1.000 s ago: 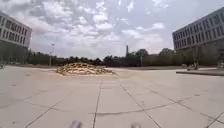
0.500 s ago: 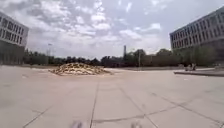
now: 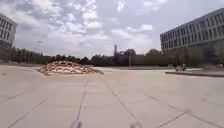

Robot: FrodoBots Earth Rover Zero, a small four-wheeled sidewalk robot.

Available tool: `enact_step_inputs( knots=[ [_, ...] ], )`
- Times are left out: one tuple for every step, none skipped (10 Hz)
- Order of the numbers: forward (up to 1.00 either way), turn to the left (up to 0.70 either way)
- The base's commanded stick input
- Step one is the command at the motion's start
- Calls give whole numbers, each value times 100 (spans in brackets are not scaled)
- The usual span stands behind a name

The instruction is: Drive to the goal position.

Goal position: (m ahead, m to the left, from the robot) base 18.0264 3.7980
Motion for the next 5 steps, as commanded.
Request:
enact_step_inputs(
  knots=[
    [8, 2],
    [8, 2],
    [8, 2],
    [7, 2],
    [7, 2]
  ],
)
